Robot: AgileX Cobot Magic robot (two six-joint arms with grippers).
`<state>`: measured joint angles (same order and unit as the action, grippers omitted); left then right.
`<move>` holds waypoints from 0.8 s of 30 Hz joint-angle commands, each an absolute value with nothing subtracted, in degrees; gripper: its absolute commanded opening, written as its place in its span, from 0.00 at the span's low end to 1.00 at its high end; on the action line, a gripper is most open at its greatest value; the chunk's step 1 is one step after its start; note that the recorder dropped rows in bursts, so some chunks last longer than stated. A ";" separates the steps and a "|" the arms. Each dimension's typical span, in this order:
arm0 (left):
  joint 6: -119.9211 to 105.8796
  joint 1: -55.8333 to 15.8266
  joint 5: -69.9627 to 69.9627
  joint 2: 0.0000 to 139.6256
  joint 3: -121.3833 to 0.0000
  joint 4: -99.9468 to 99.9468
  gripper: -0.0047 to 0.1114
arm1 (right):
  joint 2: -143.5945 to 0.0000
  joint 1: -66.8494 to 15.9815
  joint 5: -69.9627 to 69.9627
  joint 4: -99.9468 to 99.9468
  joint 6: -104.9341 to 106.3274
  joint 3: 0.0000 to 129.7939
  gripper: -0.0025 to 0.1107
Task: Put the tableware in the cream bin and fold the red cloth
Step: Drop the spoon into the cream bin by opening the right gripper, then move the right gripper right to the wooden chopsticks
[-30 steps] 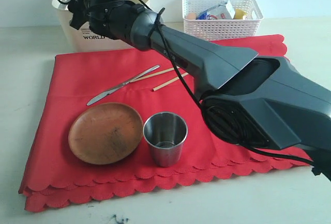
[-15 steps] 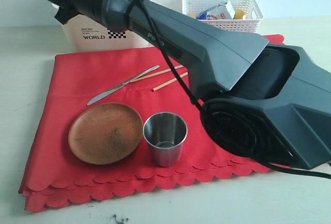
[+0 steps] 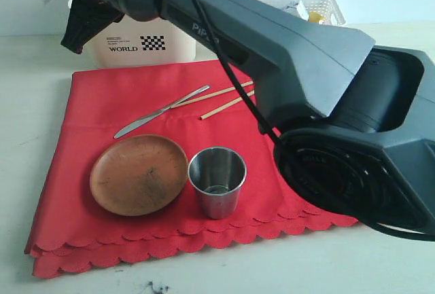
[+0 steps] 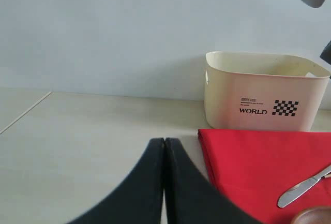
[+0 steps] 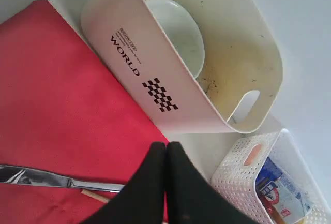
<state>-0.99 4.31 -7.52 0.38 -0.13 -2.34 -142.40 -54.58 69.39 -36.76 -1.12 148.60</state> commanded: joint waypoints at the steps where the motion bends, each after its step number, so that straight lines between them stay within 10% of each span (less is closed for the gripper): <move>1: -1.21 3.89 -7.34 0.00 0.00 -2.32 0.06 | -139.89 -54.48 69.96 -36.14 0.00 149.06 0.02; 24: -1.21 3.89 -7.34 0.00 0.00 -2.32 0.06 | -136.70 -51.49 69.96 -19.94 6.37 148.31 0.02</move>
<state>-0.99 4.31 -7.52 0.38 -0.13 -2.34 -137.72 -53.53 69.92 -23.47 5.14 148.60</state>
